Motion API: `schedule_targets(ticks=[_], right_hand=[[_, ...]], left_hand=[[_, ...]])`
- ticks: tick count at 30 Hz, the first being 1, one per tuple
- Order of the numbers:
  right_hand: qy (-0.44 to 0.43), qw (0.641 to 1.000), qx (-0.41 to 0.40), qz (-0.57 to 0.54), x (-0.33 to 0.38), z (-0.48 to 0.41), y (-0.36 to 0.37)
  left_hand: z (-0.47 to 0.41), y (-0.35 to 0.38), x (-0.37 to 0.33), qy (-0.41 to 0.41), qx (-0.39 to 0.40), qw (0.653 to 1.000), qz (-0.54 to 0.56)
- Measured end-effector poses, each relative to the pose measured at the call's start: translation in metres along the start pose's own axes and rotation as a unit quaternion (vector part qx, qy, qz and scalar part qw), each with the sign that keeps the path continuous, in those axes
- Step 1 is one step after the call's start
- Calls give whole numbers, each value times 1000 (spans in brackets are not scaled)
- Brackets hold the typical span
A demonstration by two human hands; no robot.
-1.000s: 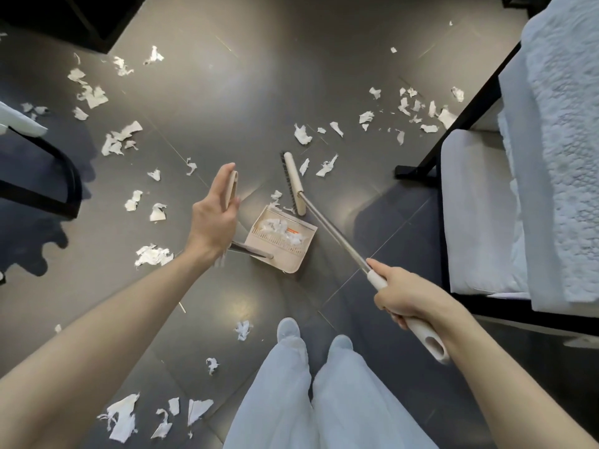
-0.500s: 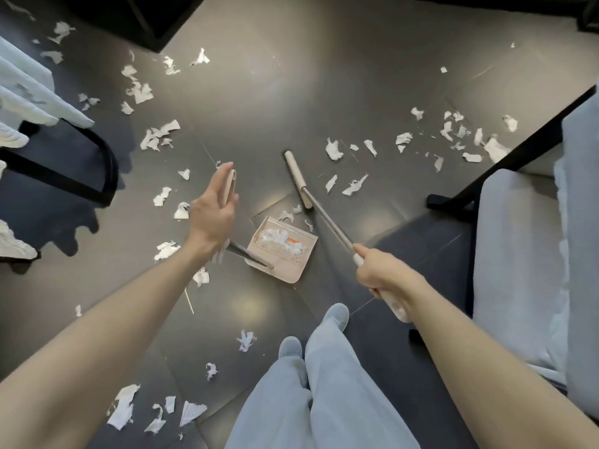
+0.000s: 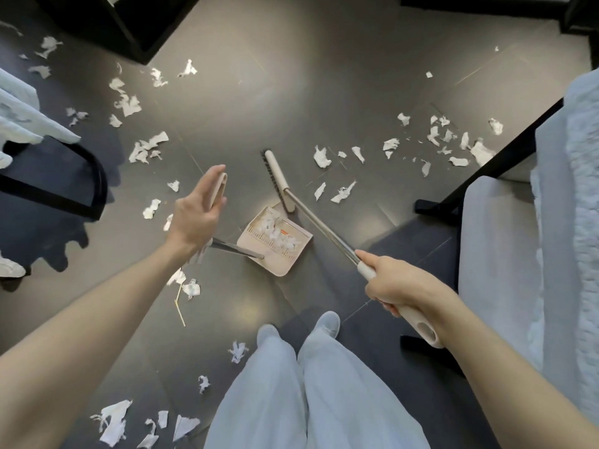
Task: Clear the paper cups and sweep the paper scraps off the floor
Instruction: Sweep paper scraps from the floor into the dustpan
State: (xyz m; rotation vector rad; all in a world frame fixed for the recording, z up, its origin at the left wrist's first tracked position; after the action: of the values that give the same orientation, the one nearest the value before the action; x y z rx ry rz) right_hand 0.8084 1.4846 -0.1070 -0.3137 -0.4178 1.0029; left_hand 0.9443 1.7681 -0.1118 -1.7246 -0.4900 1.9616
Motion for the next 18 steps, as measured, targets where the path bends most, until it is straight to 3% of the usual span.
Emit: schedule_targets(ticks=[8,12,18], right_hand=[[48,991,-70,-102,-22,-13,-39],[92,987,-76,-104,-24,-30,-50],[159,976,-82,-127,-6,-62,-51]], left_hand=[[-33,9,-25,3,20,992,126],[-60,15,-32,15,38,993,113],[-119,20,-34,23,136,985,108]])
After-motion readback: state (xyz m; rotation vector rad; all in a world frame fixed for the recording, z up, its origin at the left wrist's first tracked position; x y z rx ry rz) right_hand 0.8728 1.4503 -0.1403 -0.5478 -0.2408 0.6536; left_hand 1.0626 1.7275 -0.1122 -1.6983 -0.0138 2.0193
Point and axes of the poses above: each hand's wrist, its own z-axis away from the middle knuckle, its own y-axis out of the palm, x = y × z, the point moved 3 cm from there along -z, towards the middle knuckle, and after that the axes turned 9 degrees about z, right-handed, at the moved point
